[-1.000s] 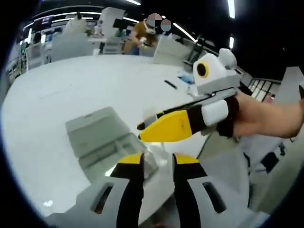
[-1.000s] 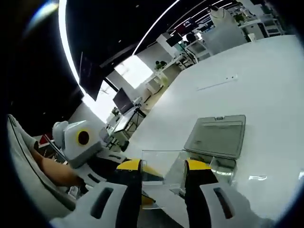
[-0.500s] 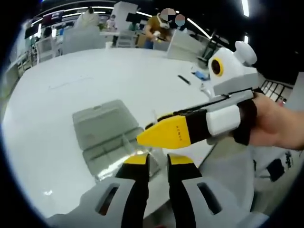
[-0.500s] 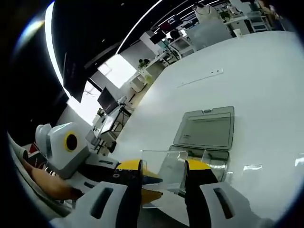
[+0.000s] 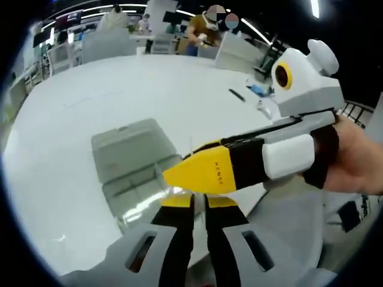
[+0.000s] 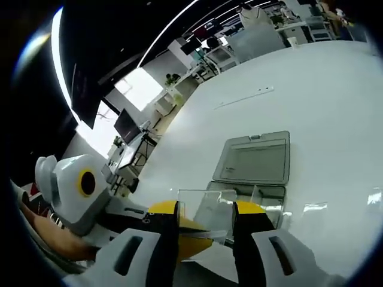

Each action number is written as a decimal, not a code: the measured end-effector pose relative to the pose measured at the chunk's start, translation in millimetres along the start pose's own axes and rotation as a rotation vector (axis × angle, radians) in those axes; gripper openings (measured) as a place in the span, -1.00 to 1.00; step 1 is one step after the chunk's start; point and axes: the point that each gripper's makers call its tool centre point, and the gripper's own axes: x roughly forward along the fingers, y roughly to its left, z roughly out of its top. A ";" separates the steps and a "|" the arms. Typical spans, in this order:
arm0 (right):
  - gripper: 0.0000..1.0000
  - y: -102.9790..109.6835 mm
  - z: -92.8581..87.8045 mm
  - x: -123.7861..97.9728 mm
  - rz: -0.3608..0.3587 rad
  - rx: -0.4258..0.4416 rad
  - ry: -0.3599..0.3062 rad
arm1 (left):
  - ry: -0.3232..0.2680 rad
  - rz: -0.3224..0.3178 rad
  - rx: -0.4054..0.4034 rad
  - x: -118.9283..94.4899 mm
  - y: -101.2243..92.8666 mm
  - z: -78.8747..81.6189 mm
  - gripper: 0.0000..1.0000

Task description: Insert the divider into the dual guide fixture by aligning both edges with the guide slots and pushing it downward to the bottom, including one-sided entry, uneven engagement, binding, and posture correction.

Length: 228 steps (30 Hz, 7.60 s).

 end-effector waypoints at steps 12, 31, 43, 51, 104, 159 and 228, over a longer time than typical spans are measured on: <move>-0.39 2.1 -0.2 1.1 -0.022 -0.021 0.002 | -0.003 -0.011 -0.020 -2.5 1.0 -0.6 -0.93; -0.39 0.4 -1.3 -1.3 -0.040 -0.022 0.005 | 0.016 -0.056 -0.044 -0.8 -1.6 -2.0 -0.94; -0.33 6.0 -3.2 -2.4 0.001 -0.050 0.009 | 0.037 -0.108 -0.055 -5.7 0.1 -2.2 -0.96; -0.23 12.0 2.3 -13.4 0.033 -0.063 -0.030 | 0.050 -0.119 -0.049 -13.2 11.8 -4.5 -0.97; 0.34 -0.1 -38.6 -50.7 0.241 -0.768 0.038 | 0.456 0.076 -0.447 11.7 70.4 -23.2 -0.96; 0.36 -2.9 -41.3 -54.0 0.243 -0.750 0.057 | 0.542 0.116 -0.471 31.5 85.2 -47.4 -0.96; 0.36 -6.3 -41.7 -55.0 0.239 -0.749 0.062 | 0.612 0.162 -0.419 39.0 90.0 -51.9 -0.96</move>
